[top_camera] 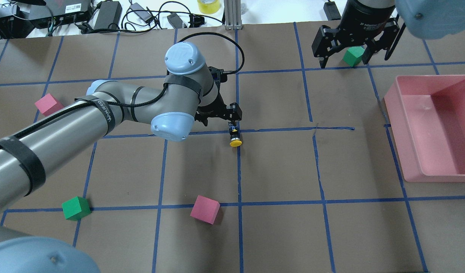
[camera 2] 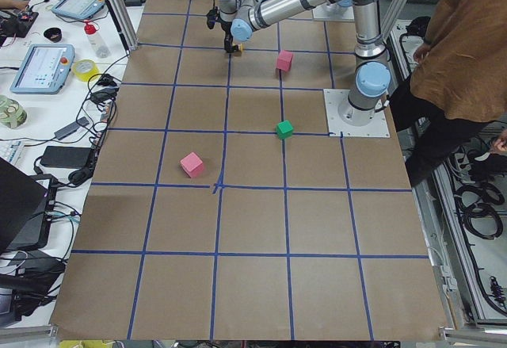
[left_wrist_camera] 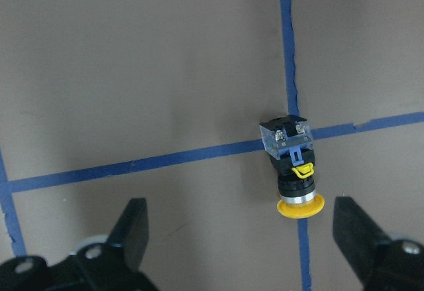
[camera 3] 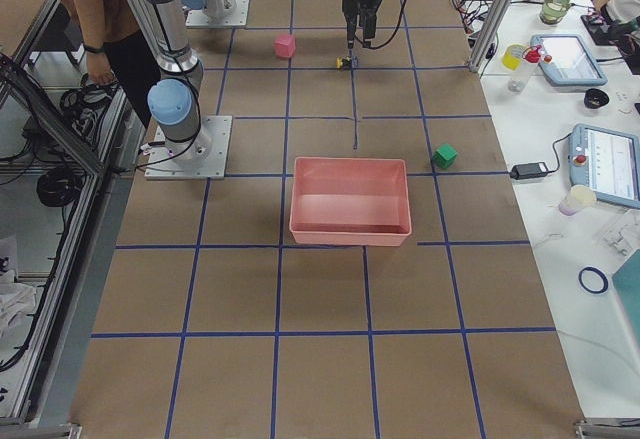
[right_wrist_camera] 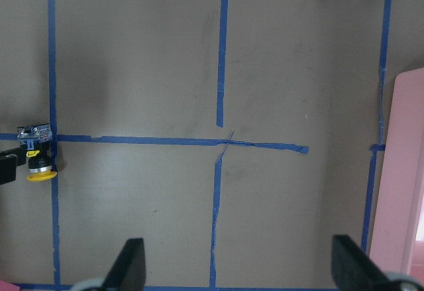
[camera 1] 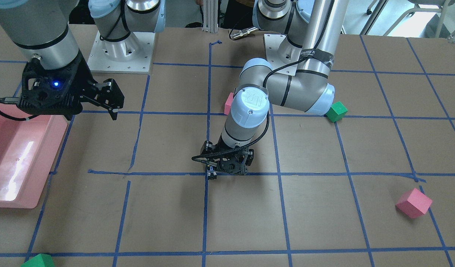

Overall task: Align button upright
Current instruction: 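Reach the left gripper to the lying button and grasp it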

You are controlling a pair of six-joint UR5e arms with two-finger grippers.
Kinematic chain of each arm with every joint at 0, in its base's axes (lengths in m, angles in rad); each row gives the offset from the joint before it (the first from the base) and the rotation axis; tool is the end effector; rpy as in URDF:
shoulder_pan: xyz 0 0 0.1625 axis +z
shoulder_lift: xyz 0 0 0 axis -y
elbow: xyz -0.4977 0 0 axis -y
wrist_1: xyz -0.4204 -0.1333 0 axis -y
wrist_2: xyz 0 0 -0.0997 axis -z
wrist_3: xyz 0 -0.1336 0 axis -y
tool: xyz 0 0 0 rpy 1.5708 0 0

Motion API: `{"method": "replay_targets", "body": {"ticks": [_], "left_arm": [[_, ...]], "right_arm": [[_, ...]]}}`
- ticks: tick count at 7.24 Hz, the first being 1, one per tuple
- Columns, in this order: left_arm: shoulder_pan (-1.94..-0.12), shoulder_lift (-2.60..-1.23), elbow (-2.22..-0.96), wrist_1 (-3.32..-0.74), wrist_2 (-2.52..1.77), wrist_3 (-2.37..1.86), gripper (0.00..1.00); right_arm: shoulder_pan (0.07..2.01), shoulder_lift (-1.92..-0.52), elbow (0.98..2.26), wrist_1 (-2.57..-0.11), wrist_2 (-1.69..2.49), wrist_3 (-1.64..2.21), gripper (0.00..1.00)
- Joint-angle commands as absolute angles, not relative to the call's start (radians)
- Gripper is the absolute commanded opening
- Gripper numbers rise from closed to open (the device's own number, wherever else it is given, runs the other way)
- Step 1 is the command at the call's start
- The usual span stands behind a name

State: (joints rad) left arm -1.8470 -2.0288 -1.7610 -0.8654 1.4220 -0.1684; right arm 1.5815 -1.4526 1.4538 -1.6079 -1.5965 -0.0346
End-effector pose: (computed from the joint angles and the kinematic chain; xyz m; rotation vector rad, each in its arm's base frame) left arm -0.3279 -0.5954 0.2289 -0.1671 -2.9790 0.0342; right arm 0.1361 -0.5821 0.5263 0.0698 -3.1142 0.0554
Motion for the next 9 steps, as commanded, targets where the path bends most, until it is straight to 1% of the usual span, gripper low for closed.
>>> {"method": "replay_targets", "body": {"ticks": [1, 3, 4, 6, 9], "left_arm": [[-1.861, -2.088, -1.759, -0.836, 1.381, -0.183, 0.99], [-1.861, -2.106, -1.776, -0.839, 1.344, -0.184, 0.96], [-1.861, -2.106, -1.801, -0.839, 1.347, -0.187, 0.86], [-1.861, -2.097, -1.798, -0.851, 1.338, -0.260, 0.00], [-1.861, -2.072, -1.775, -0.881, 1.274, -0.348, 0.00]], "right_arm": [[1.582, -1.453, 1.454, -1.608, -1.595, -0.034, 1.00], [1.582, -1.453, 1.456, -1.608, -1.595, -0.034, 1.00], [1.582, -1.453, 1.456, -1.608, -1.595, -0.035, 1.00], [1.582, -1.453, 1.463, -1.609, -1.597, -0.034, 1.00], [1.582, -1.453, 1.463, -1.609, -1.597, -0.034, 1.00]]}}
